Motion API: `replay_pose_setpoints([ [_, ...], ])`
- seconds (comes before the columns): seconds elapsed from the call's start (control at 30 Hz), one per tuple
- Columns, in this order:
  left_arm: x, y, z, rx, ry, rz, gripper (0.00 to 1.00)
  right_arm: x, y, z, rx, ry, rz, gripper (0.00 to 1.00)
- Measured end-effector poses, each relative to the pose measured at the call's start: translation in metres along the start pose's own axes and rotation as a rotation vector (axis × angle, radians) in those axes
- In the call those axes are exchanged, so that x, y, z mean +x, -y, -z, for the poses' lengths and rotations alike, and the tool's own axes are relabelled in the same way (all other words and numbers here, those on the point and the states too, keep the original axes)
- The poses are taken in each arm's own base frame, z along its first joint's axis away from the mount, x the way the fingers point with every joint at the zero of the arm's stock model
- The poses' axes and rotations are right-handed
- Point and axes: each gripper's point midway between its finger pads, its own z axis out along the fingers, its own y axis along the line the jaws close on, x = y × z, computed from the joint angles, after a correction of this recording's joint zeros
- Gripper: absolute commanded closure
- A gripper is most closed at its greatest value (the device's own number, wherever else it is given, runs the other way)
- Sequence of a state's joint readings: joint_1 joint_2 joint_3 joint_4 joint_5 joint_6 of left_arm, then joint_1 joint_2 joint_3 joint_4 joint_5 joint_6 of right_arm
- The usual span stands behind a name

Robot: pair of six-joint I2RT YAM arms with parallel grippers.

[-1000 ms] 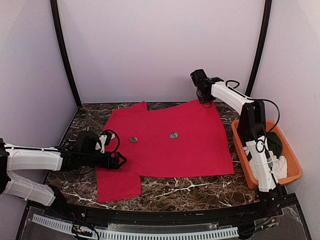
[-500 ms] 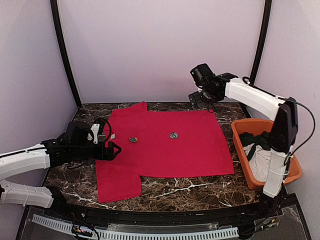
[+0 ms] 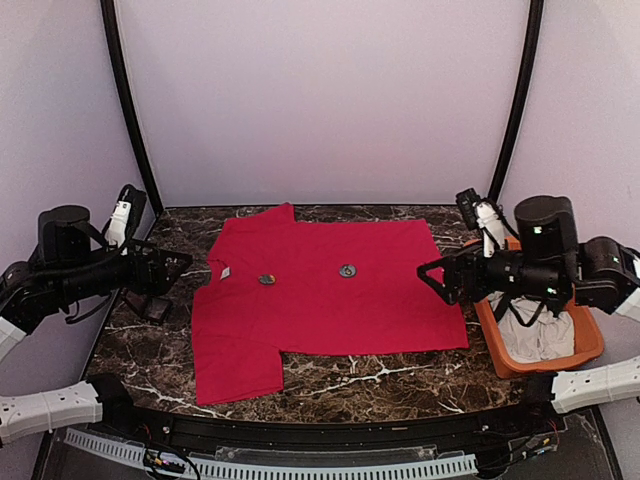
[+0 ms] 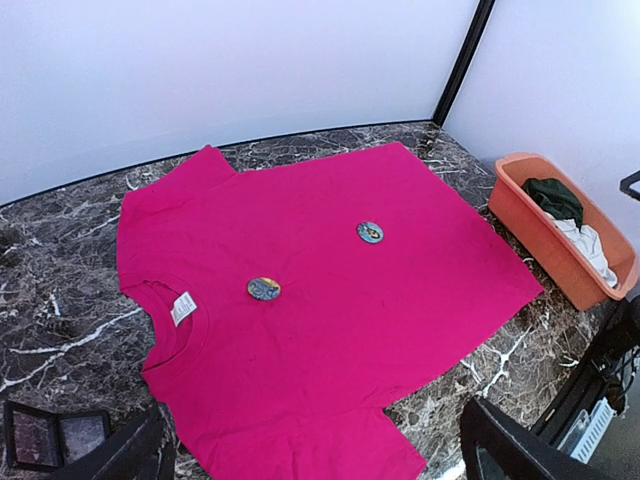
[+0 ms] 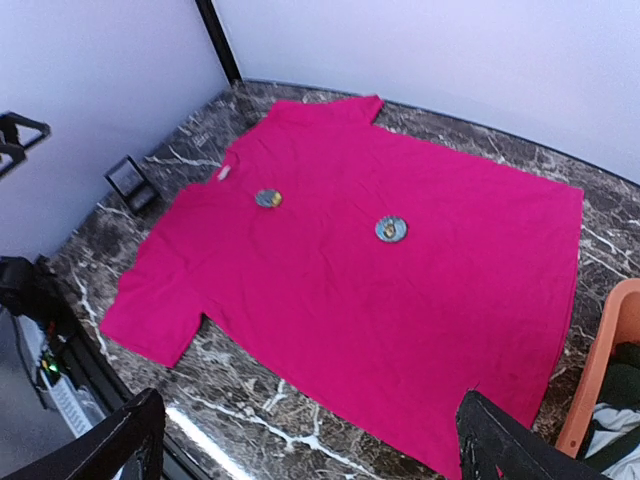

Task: Pin the brooch onto the clothing
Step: Reset both arms

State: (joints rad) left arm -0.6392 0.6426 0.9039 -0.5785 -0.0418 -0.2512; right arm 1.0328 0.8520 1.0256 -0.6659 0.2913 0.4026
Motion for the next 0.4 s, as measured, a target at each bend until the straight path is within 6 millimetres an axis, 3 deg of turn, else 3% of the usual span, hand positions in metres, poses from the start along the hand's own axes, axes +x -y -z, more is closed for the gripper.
replay_pose_setpoints([
  [0.17,0.003,-0.002,0.025,0.003,0.017,-0.050,0.01,-0.020,0.000,0.048,-0.092,0.159,-0.063,0.01],
  [0.4,0.007,-0.005,0.042,0.001,0.040,-0.074,0.01,-0.019,-0.005,0.059,-0.160,0.212,-0.056,0.01],
])
